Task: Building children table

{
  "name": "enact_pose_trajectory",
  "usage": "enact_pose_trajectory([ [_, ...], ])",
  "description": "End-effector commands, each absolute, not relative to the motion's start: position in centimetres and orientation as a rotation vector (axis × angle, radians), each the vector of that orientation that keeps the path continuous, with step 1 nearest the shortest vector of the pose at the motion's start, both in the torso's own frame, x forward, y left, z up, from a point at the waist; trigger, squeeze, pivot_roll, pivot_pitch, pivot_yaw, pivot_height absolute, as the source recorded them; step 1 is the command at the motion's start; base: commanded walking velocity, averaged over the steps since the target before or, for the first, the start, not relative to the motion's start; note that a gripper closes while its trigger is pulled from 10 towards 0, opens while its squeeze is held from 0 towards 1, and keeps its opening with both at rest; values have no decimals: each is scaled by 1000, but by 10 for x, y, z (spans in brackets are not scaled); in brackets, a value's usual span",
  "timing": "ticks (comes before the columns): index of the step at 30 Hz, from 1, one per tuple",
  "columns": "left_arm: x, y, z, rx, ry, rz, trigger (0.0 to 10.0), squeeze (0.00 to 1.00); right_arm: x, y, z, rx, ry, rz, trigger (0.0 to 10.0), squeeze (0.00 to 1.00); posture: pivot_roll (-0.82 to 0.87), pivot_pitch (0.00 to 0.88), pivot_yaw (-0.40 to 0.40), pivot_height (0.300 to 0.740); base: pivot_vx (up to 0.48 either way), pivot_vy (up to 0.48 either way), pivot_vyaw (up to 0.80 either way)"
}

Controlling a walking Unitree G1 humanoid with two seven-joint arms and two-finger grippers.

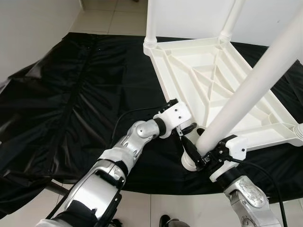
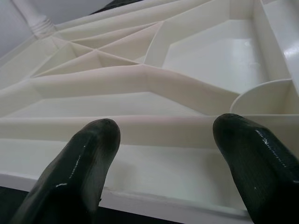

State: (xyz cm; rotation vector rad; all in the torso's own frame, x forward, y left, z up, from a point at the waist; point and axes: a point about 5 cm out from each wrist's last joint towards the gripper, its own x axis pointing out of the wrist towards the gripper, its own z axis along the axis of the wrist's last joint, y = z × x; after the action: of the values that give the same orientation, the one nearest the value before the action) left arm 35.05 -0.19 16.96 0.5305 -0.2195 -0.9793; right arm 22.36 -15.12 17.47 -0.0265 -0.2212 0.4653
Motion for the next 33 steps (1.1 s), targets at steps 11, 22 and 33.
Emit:
enact_pose_trajectory([
  [11,351,40,125,556,1,-924,10000,0,238,-170,178,13,-254,279,10000,0,-63,216,32,740,0,0,0],
  [22,355,30,175,331,-170,-921,10000,0,248,-155,191,48,-311,316,10000,0,-65,200,41,740,0,0,0],
  [33,328,49,220,13,-289,-1001,10000,0,258,-147,201,46,-374,331,10000,0,-42,179,32,740,0,0,0],
])
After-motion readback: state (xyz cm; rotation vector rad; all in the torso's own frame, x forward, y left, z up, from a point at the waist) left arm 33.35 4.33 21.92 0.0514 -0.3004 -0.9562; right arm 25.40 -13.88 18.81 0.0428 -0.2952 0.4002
